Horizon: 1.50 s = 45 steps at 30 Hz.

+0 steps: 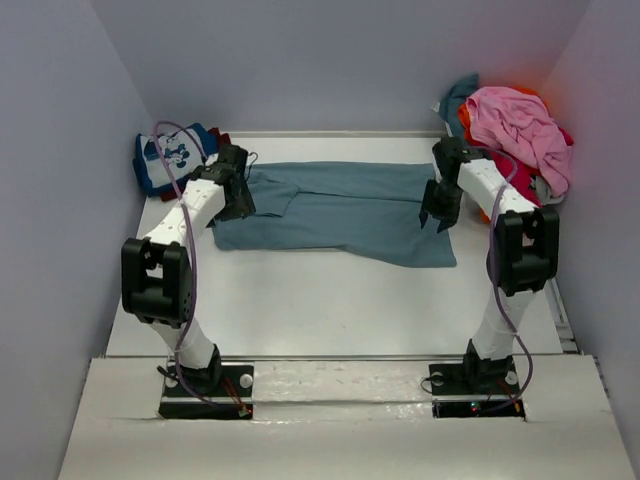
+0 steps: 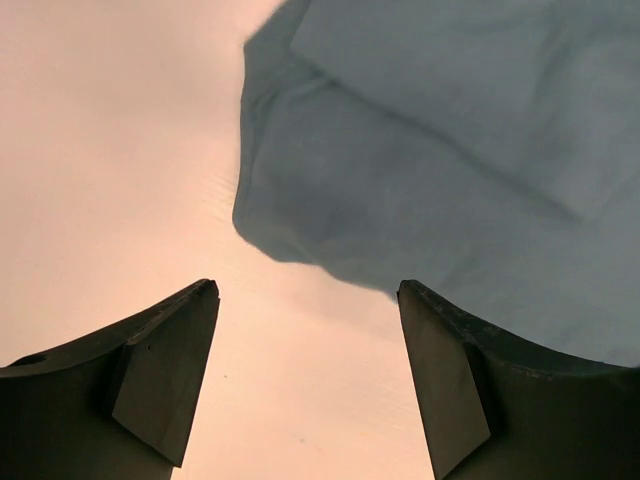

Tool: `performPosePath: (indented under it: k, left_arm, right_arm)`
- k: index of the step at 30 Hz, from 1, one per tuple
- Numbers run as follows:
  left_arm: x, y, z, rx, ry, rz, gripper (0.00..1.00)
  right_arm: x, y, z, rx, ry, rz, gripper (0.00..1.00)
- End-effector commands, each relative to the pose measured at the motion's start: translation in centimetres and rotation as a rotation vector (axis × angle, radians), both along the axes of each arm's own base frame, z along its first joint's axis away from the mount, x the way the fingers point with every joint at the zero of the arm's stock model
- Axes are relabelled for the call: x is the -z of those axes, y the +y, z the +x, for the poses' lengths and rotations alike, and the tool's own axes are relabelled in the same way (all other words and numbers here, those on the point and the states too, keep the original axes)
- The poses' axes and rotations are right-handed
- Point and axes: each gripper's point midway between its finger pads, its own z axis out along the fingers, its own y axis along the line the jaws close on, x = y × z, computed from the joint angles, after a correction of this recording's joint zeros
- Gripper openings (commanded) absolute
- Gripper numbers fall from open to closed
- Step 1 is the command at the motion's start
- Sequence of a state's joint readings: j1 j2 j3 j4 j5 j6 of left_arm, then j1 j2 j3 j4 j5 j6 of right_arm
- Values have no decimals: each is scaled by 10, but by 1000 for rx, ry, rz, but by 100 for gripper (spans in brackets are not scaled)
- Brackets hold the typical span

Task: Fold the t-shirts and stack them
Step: Grap the side of the flattened tshirt closest away from the robot with both arms

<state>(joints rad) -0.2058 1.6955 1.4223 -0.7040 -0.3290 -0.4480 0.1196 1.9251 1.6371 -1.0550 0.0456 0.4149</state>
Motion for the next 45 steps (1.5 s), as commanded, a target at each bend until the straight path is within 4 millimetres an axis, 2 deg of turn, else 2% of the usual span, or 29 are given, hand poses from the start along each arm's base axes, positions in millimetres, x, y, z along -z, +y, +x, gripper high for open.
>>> performPosePath:
  k: [1, 9, 12, 15, 18, 24, 28, 31, 40, 45]
  left_arm:
    - [33, 3, -35, -31, 82, -19, 84]
    - [47, 6, -54, -27, 120, -12, 85]
    - [51, 6, -60, -23, 131, -17, 86]
    - [64, 3, -72, -14, 162, -40, 86]
    - [70, 1, -75, -12, 170, -54, 86]
    - [70, -2, -66, 2, 163, -58, 86]
    - [71, -4, -60, 16, 160, -64, 86]
    - [71, -5, -56, 27, 163, -60, 86]
    - [75, -6, -52, 43, 168, -59, 86]
    - [75, -5, -52, 39, 169, -54, 86]
  right_arm:
    - [15, -3, -21, -6, 14, -15, 51]
    - [26, -12, -39, 15, 38, -57, 52]
    - [27, -15, -46, 28, 49, -72, 56]
    - [28, -19, -56, 48, 56, -89, 58]
    - [31, -24, -68, 73, 71, -107, 61]
    - [42, -29, -87, 124, 99, -129, 62]
    - [45, -32, -85, 162, 86, -150, 63]
    - [54, -35, -87, 179, 104, -167, 63]
    - [63, -28, -58, 178, 71, -140, 62]
    - [68, -26, -52, 161, 78, -133, 61]
